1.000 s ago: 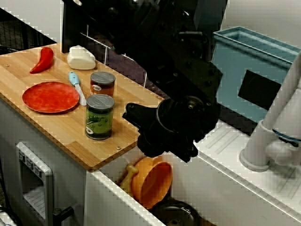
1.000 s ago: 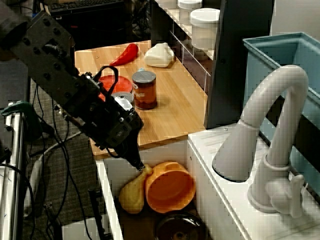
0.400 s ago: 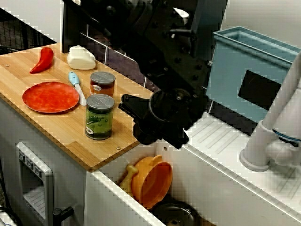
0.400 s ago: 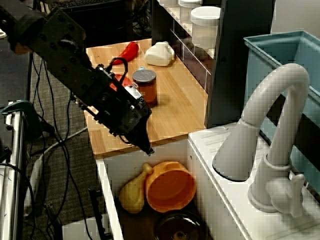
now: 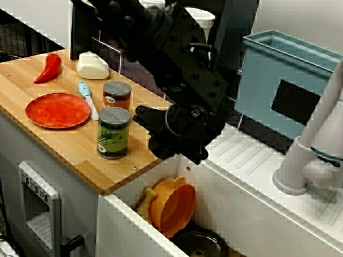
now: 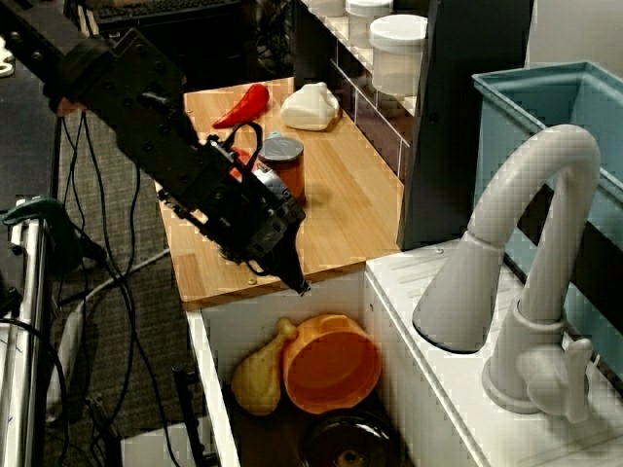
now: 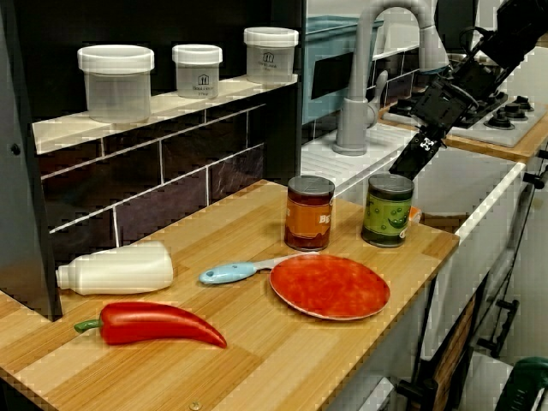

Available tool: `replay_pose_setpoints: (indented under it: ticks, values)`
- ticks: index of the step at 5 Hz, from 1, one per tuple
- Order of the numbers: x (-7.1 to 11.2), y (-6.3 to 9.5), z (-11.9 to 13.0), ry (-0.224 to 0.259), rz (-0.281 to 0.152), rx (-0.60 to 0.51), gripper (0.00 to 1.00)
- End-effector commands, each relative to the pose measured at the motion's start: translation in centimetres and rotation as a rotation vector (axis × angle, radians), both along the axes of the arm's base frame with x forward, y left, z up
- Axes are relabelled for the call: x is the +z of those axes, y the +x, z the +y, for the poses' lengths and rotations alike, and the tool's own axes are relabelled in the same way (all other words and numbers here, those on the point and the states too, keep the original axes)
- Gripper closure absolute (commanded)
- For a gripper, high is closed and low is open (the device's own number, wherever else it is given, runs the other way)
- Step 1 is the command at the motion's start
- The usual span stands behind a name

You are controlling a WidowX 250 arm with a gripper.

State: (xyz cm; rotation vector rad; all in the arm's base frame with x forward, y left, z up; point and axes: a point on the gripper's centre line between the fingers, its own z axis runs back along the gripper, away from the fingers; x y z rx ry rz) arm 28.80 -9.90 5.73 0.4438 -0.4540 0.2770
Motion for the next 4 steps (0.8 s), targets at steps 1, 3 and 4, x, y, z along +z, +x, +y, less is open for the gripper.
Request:
replay_pose_setpoints:
  ticks: [1,3,4]
  values:
    - [1.2,1.3,1.0,0.008,-0.006,0.006,1.0]
    - [2.4,1.9,1.3,0.026,0.068,-0.003,1.0]
    - [2.5,2.0,1.6,0.034,0.088,-0.01,1.0]
